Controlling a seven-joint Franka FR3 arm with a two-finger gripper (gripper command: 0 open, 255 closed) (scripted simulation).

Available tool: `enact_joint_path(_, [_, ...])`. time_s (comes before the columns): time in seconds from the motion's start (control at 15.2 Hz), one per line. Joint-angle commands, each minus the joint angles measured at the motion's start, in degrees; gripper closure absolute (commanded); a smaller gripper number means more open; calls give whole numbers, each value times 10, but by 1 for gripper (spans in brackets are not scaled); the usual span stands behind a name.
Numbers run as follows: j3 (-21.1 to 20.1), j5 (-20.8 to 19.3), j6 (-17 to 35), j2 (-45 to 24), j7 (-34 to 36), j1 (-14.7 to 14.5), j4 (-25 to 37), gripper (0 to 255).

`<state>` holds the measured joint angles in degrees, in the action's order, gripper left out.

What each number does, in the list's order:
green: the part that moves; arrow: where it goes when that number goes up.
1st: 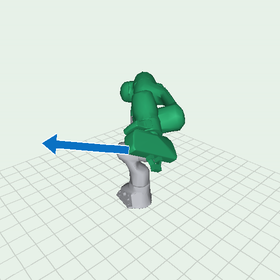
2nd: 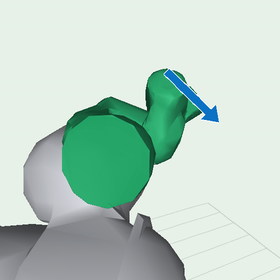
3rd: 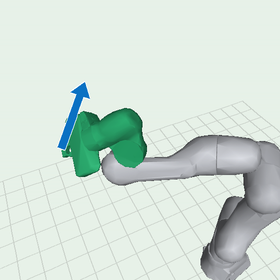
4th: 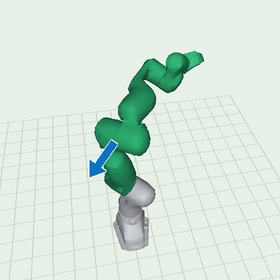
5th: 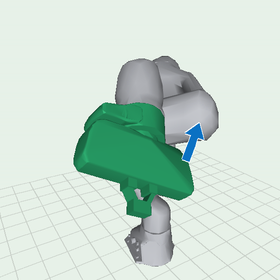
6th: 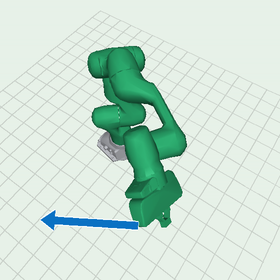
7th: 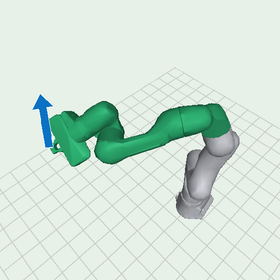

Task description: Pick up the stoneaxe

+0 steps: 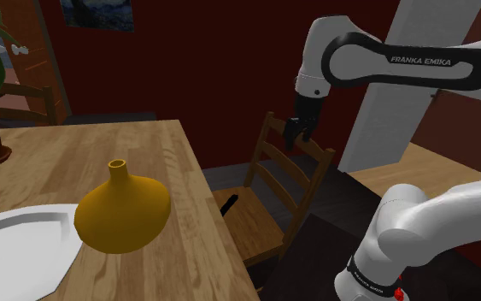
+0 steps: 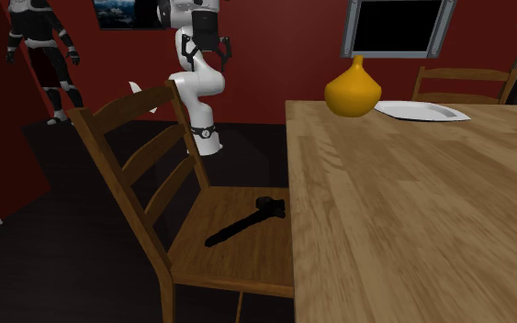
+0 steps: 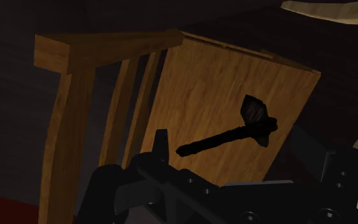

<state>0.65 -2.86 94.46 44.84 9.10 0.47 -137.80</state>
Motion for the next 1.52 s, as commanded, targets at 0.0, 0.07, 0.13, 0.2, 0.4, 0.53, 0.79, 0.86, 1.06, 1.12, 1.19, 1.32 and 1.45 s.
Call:
enact_joint_path(0.0, [0,0,0,0,0,0,0,0])
enact_joint_path(0.07, [-7,4,17,-12,19,3,-8,0])
enact_joint_path(0.13, [-14,9,35,-25,39,6,-14,0])
enact_joint_path(0.2, [-21,13,52,-40,58,9,-20,0])
enact_joint_path(0.4, [-42,23,105,-88,115,18,-33,0])
enact_joint_path(0.53, [-55,29,140,-124,153,24,-36,0])
enact_joint_path(0.79, [-78,34,207,-204,228,38,-33,0])
enact_joint_path(0.86, [-83,34,223,-225,246,41,-30,0])
enact_joint_path(1.06, [-95,32,268,-292,303,51,-16,0])
enact_joint_path(1.12, [-99,29,282,-315,322,54,-9,0])
enact_joint_path(1.19, [-102,27,296,-338,340,57,-2,0])
enact_joint_path(1.32, [-106,20,321,-385,378,62,14,0])
enact_joint_path(1.45, [-107,13,344,-432,416,66,33,0])
